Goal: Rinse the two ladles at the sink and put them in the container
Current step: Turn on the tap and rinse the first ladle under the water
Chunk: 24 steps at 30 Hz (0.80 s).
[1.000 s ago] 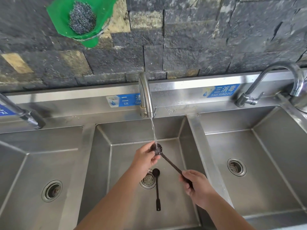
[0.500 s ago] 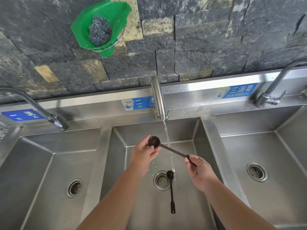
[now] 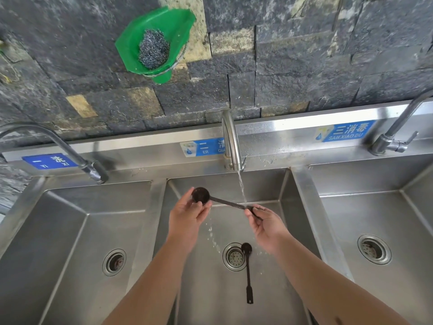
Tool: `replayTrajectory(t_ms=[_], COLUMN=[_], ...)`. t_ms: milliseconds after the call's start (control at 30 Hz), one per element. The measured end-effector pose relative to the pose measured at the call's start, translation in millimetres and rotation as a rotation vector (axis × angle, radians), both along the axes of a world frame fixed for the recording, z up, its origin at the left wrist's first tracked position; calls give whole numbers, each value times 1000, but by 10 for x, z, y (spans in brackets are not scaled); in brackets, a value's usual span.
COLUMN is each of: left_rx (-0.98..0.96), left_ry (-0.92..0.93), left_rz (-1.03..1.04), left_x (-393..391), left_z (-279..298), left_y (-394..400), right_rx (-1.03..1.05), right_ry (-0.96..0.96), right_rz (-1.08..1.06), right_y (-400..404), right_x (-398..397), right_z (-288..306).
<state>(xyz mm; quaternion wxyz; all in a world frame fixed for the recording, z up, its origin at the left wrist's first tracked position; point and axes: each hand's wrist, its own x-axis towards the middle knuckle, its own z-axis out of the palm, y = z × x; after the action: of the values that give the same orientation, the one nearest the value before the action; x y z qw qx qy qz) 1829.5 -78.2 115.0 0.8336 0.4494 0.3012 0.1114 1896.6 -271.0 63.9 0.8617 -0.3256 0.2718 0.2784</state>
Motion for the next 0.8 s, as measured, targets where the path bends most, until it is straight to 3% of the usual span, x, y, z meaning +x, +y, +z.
replayTrajectory(t_ms=[367, 800], left_rx=[-41, -87], left_ry=[-54, 17], left_rz=[103, -230], left_x=[-176, 365], left_z=[54, -247], left_y=[235, -646], right_rx=[105, -73], right_ry=[-59, -77], right_rz=[103, -105], right_y=[211, -1043], right_x=[-22, -173], right_z=[213, 397])
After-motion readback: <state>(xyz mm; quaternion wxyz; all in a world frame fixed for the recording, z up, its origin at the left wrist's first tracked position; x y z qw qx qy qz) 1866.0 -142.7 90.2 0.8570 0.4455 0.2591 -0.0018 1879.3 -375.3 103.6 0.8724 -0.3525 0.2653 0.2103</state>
